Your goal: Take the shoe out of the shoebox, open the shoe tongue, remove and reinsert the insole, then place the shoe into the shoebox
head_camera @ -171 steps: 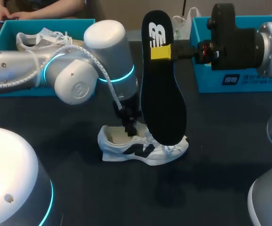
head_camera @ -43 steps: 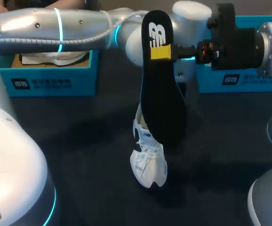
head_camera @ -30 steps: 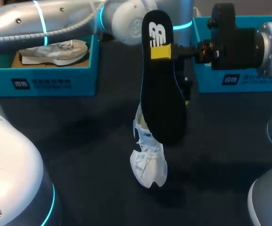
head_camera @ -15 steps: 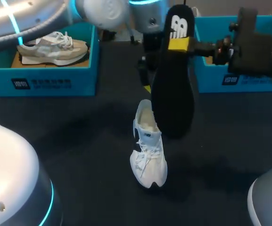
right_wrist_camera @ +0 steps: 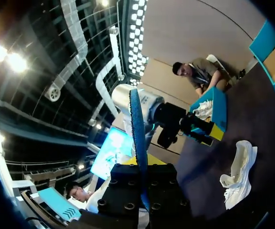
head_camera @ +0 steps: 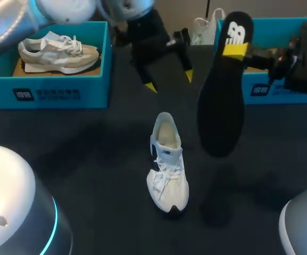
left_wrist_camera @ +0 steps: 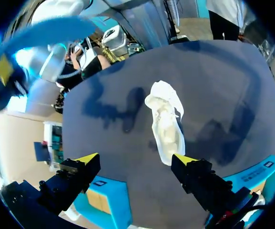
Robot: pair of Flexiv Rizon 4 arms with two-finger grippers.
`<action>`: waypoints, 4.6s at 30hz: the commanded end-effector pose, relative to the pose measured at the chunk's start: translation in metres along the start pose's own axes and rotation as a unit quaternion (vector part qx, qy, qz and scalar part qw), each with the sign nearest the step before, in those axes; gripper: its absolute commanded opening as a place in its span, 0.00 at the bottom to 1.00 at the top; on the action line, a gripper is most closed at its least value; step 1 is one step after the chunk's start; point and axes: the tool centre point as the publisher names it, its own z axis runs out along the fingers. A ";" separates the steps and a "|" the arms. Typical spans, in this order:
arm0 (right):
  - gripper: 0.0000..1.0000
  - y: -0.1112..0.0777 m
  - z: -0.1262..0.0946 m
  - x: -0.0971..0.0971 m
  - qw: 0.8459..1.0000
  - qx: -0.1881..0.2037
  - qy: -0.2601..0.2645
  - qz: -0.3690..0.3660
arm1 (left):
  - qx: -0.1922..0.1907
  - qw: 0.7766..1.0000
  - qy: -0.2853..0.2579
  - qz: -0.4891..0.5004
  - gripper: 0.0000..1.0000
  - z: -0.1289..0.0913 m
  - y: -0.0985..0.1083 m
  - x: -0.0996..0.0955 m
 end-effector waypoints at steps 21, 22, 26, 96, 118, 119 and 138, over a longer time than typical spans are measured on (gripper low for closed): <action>0.00 0.058 -0.012 -0.052 0.992 0.038 -0.002 0.117 | -0.040 0.994 -0.096 0.045 1.00 -0.047 -0.026 0.016; 0.00 0.059 -0.011 -0.056 0.992 0.042 -0.007 0.123 | -0.040 0.994 -0.096 0.045 1.00 -0.047 -0.026 0.016; 0.00 0.064 -0.011 -0.072 0.985 0.050 -0.014 0.165 | -0.040 0.994 -0.096 0.045 1.00 -0.047 -0.026 0.016; 0.00 0.131 0.084 -0.152 0.920 0.131 -0.004 0.368 | -0.178 0.840 -0.512 0.037 0.99 -0.051 -0.003 -0.061; 0.00 0.116 0.105 -0.153 0.916 0.128 0.004 0.381 | -0.189 0.826 -0.529 0.041 0.34 -0.035 0.014 -0.095; 0.00 0.116 0.105 -0.153 0.916 0.128 0.004 0.381 | -0.189 0.826 -0.529 0.041 0.27 -0.034 0.014 -0.096; 1.00 0.111 0.090 -0.143 0.946 0.124 -0.013 0.299 | -0.166 0.819 -0.548 0.032 0.00 -0.052 0.000 -0.075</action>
